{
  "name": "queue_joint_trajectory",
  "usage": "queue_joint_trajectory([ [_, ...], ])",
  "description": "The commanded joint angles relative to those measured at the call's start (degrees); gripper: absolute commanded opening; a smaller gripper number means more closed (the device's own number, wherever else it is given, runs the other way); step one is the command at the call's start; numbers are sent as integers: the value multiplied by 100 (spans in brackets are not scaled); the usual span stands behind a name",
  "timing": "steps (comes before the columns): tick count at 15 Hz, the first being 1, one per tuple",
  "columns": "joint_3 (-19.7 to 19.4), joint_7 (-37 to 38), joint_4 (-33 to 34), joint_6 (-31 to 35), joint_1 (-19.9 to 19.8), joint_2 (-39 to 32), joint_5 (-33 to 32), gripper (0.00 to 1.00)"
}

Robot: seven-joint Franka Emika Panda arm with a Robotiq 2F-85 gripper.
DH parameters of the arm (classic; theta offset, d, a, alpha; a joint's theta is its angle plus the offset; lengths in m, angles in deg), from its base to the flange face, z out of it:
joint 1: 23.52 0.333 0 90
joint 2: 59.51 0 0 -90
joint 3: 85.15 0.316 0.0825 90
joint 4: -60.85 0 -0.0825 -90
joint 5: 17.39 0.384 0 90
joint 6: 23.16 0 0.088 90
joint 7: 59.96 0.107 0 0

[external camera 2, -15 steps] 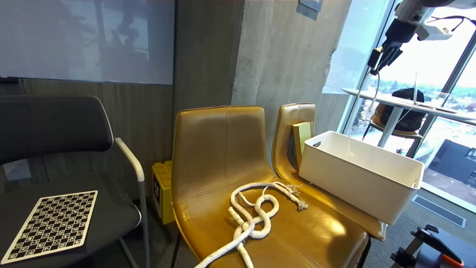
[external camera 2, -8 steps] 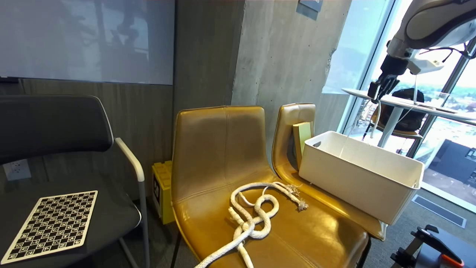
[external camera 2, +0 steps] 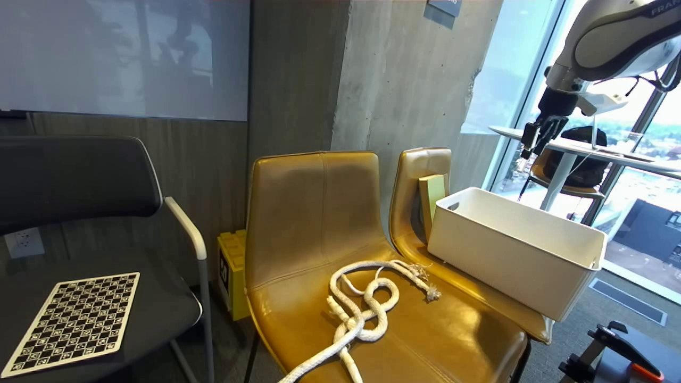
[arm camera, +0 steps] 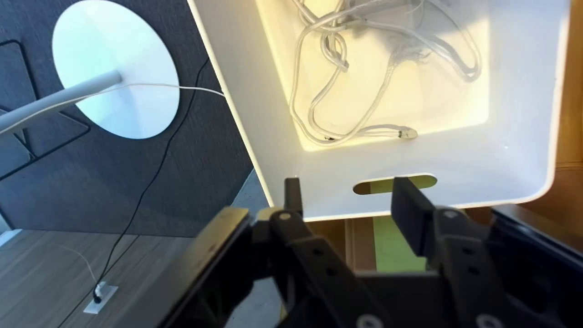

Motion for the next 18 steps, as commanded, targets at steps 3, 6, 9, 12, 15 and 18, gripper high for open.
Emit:
queue_joint_trajectory([
  [3,289,111,-897,212,392,1014,-70,99],
  [6,579,232,-1494,342,711,1429,-14,100],
  [9,932,357,-2046,536,1032,1655,154,100],
  [12,1273,529,-2362,819,1347,1563,324,100],
  [15,1547,899,-2412,1219,1671,1176,245,100],
  [18,1618,1425,-2286,1592,1960,619,-3,100],
])
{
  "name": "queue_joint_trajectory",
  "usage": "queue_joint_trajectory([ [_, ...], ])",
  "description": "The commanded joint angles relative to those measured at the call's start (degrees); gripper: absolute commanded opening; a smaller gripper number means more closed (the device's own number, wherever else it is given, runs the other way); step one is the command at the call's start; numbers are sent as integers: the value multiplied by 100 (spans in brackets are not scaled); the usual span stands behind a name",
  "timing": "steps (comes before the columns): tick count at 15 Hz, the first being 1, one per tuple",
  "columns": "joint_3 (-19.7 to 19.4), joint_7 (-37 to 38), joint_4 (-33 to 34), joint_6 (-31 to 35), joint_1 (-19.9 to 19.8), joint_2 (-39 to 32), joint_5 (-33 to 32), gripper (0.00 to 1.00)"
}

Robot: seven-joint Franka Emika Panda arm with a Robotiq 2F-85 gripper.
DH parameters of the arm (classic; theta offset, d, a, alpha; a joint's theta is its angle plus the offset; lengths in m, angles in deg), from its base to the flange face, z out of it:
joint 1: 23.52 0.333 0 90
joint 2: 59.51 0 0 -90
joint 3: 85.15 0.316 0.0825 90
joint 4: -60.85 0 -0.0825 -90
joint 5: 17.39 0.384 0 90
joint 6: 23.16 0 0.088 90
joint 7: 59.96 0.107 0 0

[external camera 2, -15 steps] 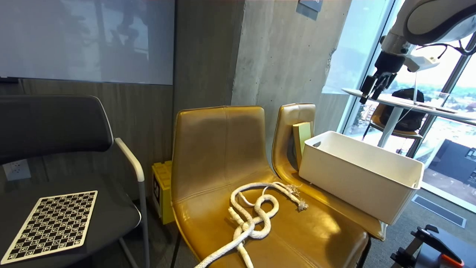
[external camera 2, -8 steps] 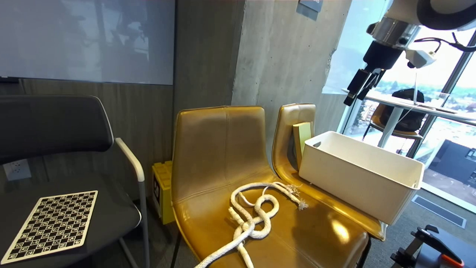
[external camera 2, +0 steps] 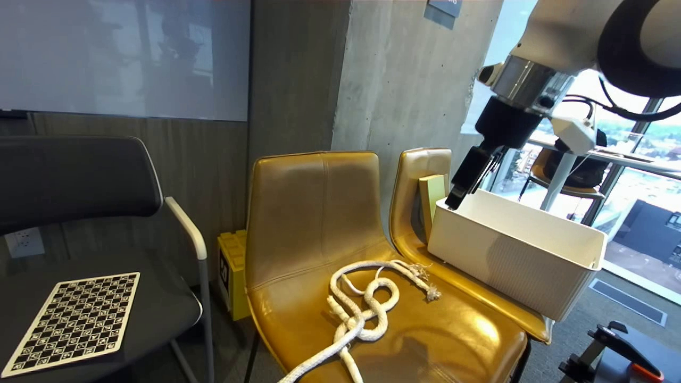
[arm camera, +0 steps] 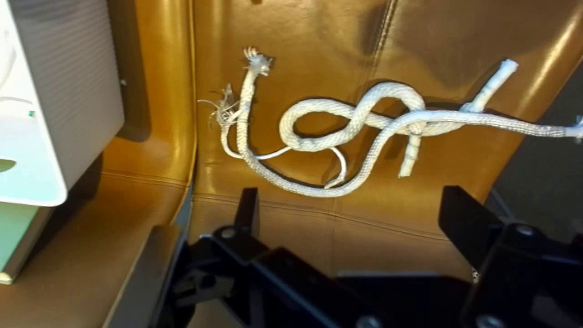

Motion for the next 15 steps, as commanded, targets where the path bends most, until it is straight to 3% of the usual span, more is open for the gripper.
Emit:
queue_joint_trajectory([
  [1,7,572,239,430,283,-707,-272,100],
  [6,-217,1072,770,666,637,-1719,-412,100],
  [15,-513,1174,1914,783,938,-3088,-286,100],
])
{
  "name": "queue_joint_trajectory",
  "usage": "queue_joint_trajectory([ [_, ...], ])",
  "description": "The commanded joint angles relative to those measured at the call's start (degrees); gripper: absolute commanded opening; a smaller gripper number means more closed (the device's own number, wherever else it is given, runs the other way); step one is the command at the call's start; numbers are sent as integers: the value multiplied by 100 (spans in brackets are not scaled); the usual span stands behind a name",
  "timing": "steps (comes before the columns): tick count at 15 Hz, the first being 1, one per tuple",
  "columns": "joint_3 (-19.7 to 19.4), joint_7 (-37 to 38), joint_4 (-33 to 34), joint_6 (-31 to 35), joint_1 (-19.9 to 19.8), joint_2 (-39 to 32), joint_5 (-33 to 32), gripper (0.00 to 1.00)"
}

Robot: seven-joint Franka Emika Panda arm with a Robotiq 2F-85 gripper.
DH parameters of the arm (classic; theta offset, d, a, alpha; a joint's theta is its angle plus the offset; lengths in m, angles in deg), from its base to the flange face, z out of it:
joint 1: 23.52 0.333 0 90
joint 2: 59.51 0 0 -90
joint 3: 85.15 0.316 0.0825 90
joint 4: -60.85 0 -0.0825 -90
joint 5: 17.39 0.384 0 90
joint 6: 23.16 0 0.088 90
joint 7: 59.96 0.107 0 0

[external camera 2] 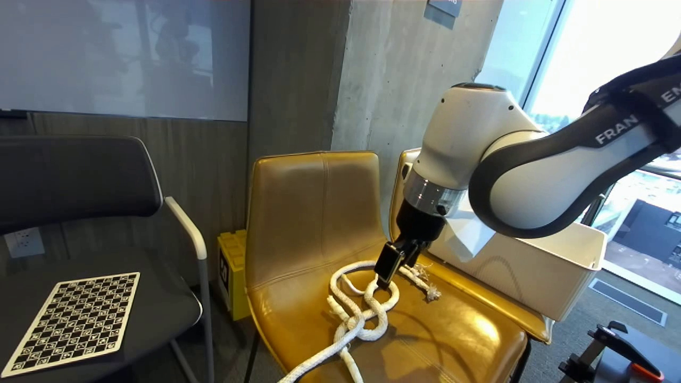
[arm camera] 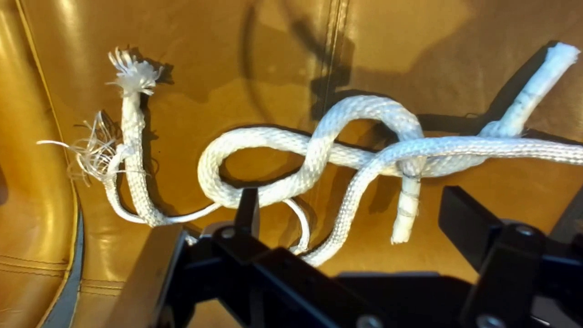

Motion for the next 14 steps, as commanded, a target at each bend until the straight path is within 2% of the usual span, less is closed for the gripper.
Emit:
queue_joint_trajectory([
  [1,-205,57,508,82,153,-550,44,100],
  [6,-258,21,914,14,176,-1003,104,98],
  [14,-318,-17,1499,-37,183,-1568,116,100],
])
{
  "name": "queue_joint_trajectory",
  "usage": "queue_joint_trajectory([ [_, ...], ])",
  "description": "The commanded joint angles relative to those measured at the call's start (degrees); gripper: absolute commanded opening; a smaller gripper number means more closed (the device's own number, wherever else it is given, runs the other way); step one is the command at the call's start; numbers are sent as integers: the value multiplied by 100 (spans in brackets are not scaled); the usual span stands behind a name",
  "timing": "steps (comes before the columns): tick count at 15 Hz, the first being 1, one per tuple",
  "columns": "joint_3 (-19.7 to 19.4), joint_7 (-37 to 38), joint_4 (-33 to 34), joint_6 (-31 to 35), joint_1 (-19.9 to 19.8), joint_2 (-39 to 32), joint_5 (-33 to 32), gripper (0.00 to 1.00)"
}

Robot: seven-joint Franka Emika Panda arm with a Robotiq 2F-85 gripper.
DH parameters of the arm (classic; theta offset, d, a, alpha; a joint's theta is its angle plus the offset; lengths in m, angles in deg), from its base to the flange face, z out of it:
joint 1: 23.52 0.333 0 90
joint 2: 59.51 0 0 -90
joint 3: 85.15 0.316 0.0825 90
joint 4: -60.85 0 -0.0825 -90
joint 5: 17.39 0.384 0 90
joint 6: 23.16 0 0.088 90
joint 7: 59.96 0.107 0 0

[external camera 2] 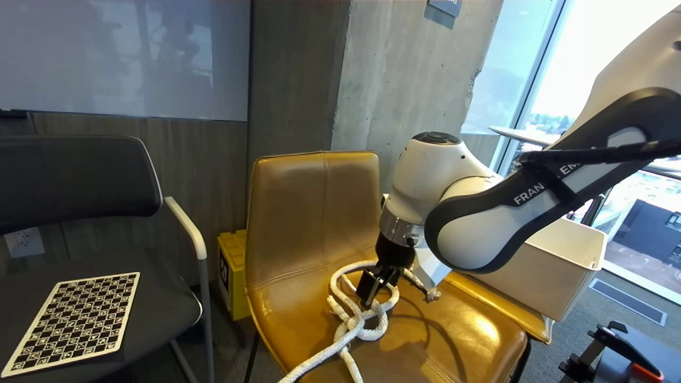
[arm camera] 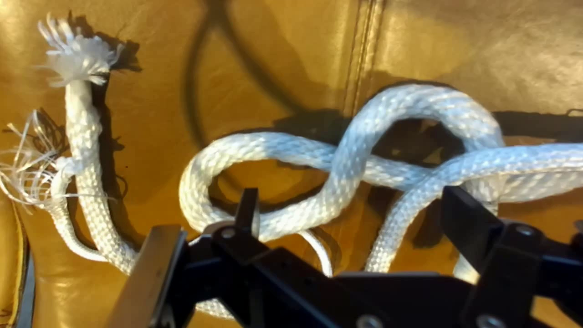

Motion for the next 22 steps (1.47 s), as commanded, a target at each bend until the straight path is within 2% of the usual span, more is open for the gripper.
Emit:
queue_joint_trajectory([
  [1,-148,-28,390,-43,109,-320,103,100],
  [2,-157,-29,440,-51,110,-381,107,99],
  [4,-172,-28,515,-52,118,-491,110,74],
  [5,-178,-20,532,-53,130,-532,109,73],
  [8,-184,-21,573,-76,148,-627,111,48],
  [14,-196,-11,562,-150,214,-539,104,5],
  [16,-193,-23,564,-180,199,-488,112,0],
  [19,-250,-28,498,-274,167,-289,104,3],
  [22,-362,-37,248,-411,109,248,86,3],
])
